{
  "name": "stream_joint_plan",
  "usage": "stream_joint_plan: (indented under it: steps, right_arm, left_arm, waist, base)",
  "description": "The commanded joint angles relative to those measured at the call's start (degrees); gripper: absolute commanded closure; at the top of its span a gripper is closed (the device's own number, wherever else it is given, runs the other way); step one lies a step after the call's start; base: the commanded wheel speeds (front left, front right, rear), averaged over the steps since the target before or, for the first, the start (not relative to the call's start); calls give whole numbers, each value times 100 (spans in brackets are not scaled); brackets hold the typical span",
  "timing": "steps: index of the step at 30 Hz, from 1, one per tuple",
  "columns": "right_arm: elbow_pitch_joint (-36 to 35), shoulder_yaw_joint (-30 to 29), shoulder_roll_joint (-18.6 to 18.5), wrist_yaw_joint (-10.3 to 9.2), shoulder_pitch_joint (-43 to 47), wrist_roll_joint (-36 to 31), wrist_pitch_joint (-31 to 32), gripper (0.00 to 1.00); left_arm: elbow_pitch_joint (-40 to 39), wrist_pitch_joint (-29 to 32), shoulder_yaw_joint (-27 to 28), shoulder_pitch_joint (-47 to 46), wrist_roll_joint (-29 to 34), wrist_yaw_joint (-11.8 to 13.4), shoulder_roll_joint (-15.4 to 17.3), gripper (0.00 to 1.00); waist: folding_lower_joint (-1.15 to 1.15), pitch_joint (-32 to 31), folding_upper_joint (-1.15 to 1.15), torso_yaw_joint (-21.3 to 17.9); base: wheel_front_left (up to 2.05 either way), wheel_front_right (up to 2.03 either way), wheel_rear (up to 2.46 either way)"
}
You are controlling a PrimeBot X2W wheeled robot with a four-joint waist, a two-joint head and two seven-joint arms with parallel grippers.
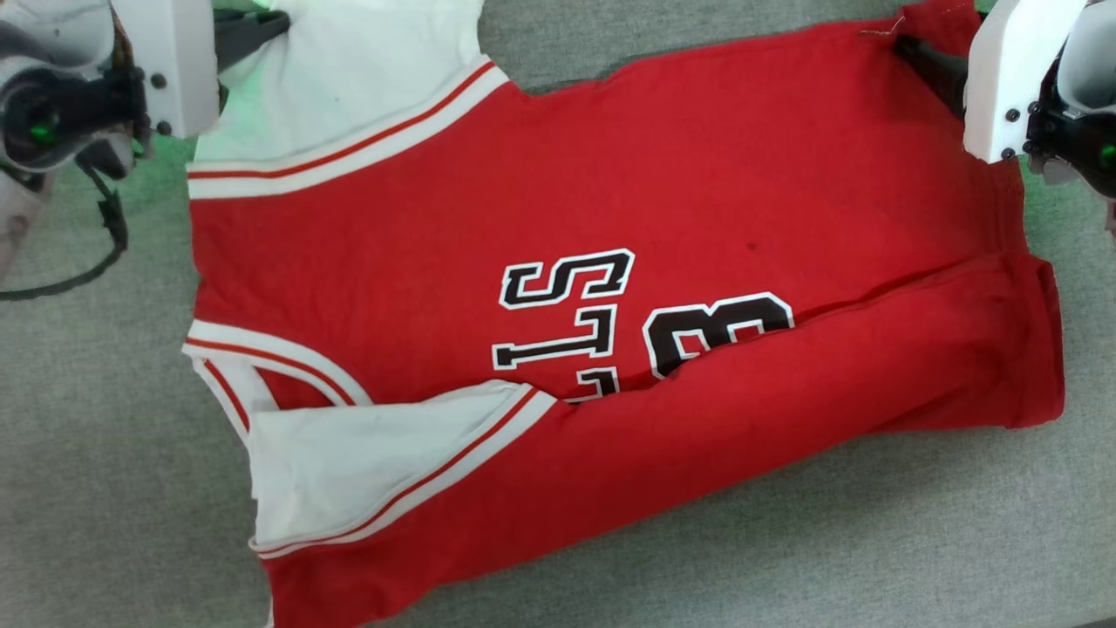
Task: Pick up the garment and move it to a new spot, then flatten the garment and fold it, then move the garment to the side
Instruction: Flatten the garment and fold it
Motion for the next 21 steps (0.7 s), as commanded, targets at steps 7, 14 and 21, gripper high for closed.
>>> stream_joint_plan:
  steps: [7,14,21]
  right_arm:
    - [44,351,-205,-8,282,495,-793,100]
    - [-244,723,-755,-8,694,1065,-1168,100]
    - [-891,1069,-1415,-8,1381,1570,-1452,100]
  left_arm:
    - [42,-734,-75,412,-376,12,-215,100]
    - [-546,-1296,-166,789,-690,12,-199,100]
    - [-1703,-1958,-376,1423,-857,12,136,100]
  waist:
    - [0,-738,0,147]
    - [0,-1456,0,448]
    - [0,-1944,0,718]
  base:
    - [0,0,0]
    - [0,0,0]
    - [0,0,0]
